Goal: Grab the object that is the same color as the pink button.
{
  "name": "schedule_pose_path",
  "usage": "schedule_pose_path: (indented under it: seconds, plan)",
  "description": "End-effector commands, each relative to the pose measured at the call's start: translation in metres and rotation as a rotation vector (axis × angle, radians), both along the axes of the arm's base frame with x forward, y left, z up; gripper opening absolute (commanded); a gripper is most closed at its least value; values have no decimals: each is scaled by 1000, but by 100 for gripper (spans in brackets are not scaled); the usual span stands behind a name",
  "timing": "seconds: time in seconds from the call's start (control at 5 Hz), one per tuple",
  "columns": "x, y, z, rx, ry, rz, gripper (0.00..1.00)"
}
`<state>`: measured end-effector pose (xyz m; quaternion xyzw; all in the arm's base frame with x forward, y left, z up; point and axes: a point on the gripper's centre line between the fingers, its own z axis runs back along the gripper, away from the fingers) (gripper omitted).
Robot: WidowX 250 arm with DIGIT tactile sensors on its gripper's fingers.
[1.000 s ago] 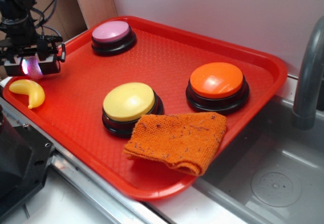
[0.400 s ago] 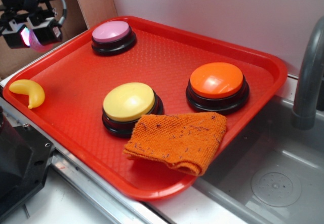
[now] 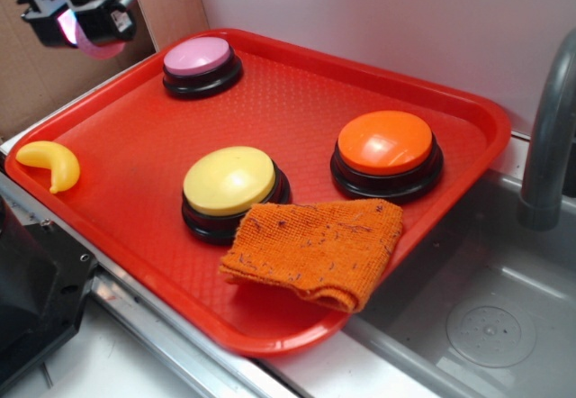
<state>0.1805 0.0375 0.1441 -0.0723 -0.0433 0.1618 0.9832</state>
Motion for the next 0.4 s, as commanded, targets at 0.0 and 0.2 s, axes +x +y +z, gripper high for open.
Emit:
schedule_pose_path:
  seconds: [0.0,0.2]
  plan:
    - [6,-13,20,41,-61,-106,0]
    - [1,-6,18,66,-51,-52,0]
